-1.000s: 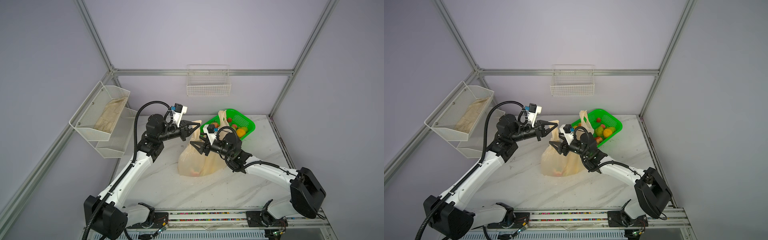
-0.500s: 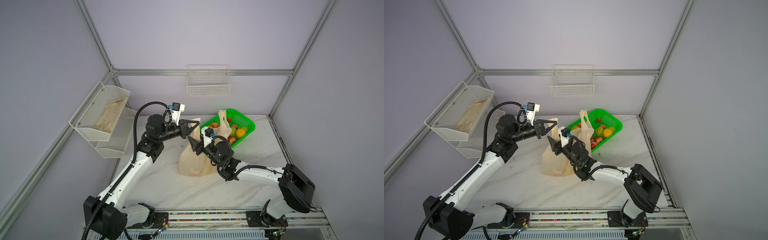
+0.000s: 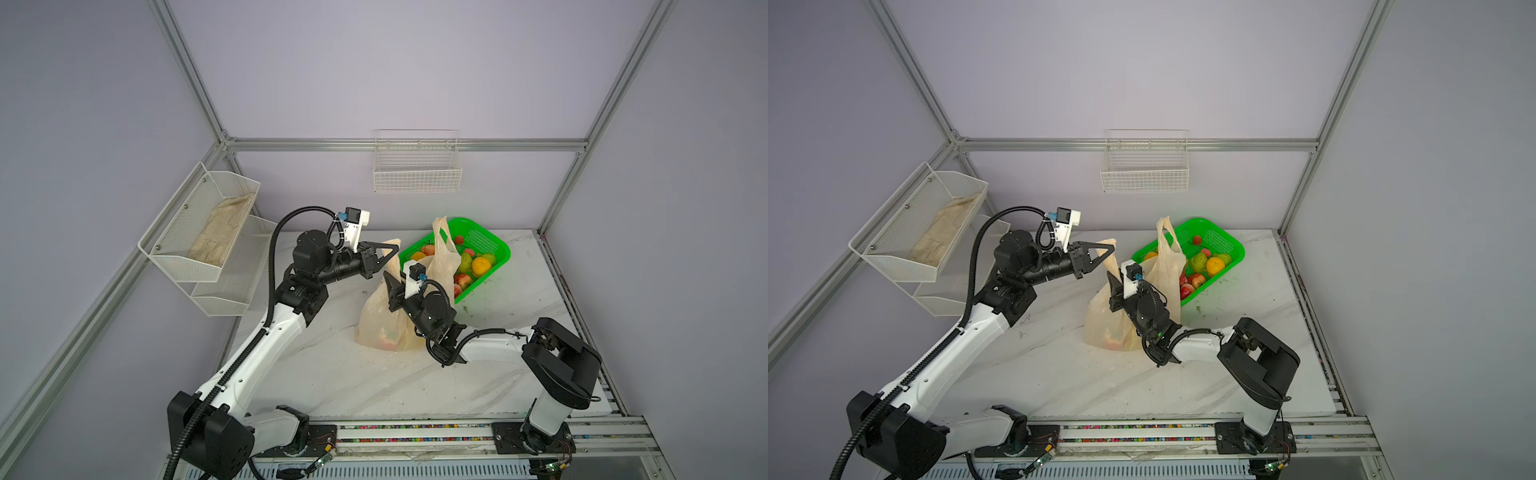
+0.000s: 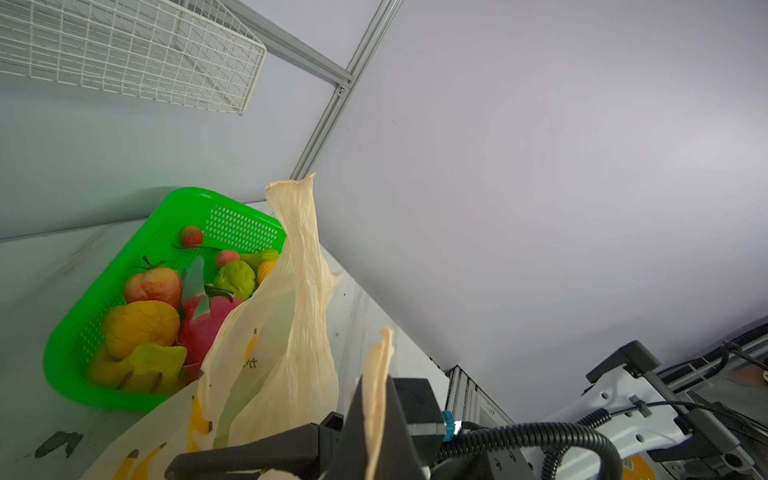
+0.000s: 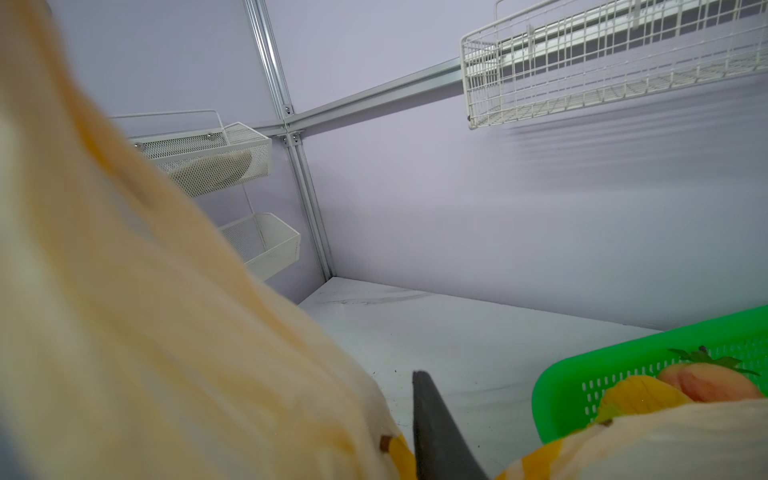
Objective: Place the fake fruits into the plastic bag and tie a complex knot
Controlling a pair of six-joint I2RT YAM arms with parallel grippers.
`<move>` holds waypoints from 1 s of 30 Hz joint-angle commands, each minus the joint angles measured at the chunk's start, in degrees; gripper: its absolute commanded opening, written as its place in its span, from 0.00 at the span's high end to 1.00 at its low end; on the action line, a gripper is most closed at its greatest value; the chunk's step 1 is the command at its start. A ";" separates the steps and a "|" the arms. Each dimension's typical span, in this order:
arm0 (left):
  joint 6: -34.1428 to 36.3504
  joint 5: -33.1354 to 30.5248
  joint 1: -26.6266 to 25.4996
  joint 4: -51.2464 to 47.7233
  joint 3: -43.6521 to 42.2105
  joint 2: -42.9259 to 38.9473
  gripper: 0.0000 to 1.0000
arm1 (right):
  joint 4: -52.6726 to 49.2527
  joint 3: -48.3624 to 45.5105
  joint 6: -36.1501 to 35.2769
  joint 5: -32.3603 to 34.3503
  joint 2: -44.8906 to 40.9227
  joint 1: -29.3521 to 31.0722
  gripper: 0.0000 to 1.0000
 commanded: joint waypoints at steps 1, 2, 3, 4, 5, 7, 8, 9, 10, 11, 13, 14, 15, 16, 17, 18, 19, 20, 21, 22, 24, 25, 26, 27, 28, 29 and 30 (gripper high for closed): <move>-1.11 -0.38 -0.19 3.38 -1.40 -1.65 1.00 | 0.75 -1.20 -1.04 1.57 1.14 0.07 0.72; -1.12 -0.32 -0.19 3.40 -1.40 -1.72 1.00 | 0.69 -1.32 -1.11 1.81 1.50 0.01 0.70; -1.12 -0.25 -0.19 3.35 -1.41 -1.64 1.00 | 0.78 -1.49 -1.13 1.86 1.78 0.06 0.67; -1.12 -0.24 -0.19 3.26 -1.40 -1.61 1.00 | 0.87 -1.58 -1.06 1.86 2.04 0.03 0.65; -1.05 -0.15 -0.19 3.27 -1.41 -1.49 1.00 | 0.79 -1.52 -0.92 1.86 2.37 0.05 0.62; -1.02 -0.01 -0.14 3.16 -1.41 -1.38 1.00 | 0.31 -1.13 -0.90 1.56 3.06 0.09 0.60; -1.02 0.00 -0.10 3.05 -1.32 -1.24 1.00 | -0.03 -0.94 -0.90 1.28 3.34 0.06 0.59; -0.92 0.10 -0.06 2.92 -1.31 -1.16 1.00 | -0.41 -0.65 -1.11 0.95 3.58 0.00 0.58; -0.88 0.09 -0.10 2.84 -1.32 -1.14 1.00 | -0.68 -0.62 -1.16 0.66 3.52 0.05 0.58; -0.76 0.03 -0.02 2.70 -1.30 -1.18 1.00 | -0.80 -0.63 -1.29 0.27 3.29 -0.01 0.58; -0.43 -0.22 0.16 2.35 -1.23 -1.25 1.00 | -1.55 -0.93 -1.78 -0.60 1.81 0.07 0.59; -0.27 -0.42 0.23 2.24 -1.23 -1.27 1.00 | -2.36 -0.99 -1.95 -1.28 0.74 0.00 0.58; -0.16 -0.56 0.32 2.10 -1.22 -1.30 1.00 | -3.55 -1.15 -2.20 -1.96 -0.52 0.01 0.56; 0.06 -0.65 0.41 2.00 -1.21 -1.35 1.00 | -4.81 -1.24 -2.20 -2.72 -1.71 0.04 0.53; 0.27 -0.85 0.51 1.89 -1.19 -1.30 1.00 | -6.47 -1.24 -2.19 -3.97 -3.00 -0.01 0.47; 0.49 -0.96 0.67 1.69 -1.23 -1.34 1.00 | -8.46 -1.24 -2.59 -4.94 -4.34 -0.01 0.40; 0.67 -1.02 0.82 1.50 -1.19 -1.27 1.00 | -10.38 -1.07 -3.02 -5.76 -5.56 0.01 0.34; 0.82 -1.11 1.04 1.41 -1.18 -1.13 1.00 | -12.51 -1.15 -3.52 -6.33 -6.89 -0.01 0.29; 0.89 -1.11 1.19 1.40 -1.19 -1.09 1.00 | -14.59 -1.23 -3.63 -6.87 -8.30 0.03 0.22; 0.82 -1.13 1.42 1.41 -1.17 -0.96 1.00 | -16.31 -1.40 -3.78 -7.31 -9.55 0.03 0.17; 0.68 -1.16 1.91 1.60 -1.01 -0.72 1.00 | -20.03 -1.89 -4.20 -7.55 -12.49 -0.01 0.09; 0.58 -1.05 2.07 1.56 -0.89 -0.54 1.00 | -22.12 -1.71 -4.36 -7.57 -13.74 -0.01 0.06; 0.46 -0.66 2.29 1.45 -0.71 -0.51 1.00 | -24.80 -1.40 -4.63 -7.87 -15.32 0.00 0.03; 0.46 -0.29 2.40 1.38 -0.64 -0.46 1.00 | -27.56 -1.16 -5.30 -8.73 -16.90 0.00 0.03; 0.58 -0.15 2.54 1.44 -0.78 -0.55 1.00 | -29.37 -1.14 -5.78 -9.38 -18.14 0.03 0.03; 0.72 -0.31 2.62 1.41 -0.95 -0.80 1.00 | -31.13 -1.28 -6.27 -9.69 -19.78 0.05 0.03; 0.98 -0.54 2.71 1.41 -1.05 -1.00 1.00 | -33.04 -1.39 -6.65 -10.13 -21.86 0.00 0.03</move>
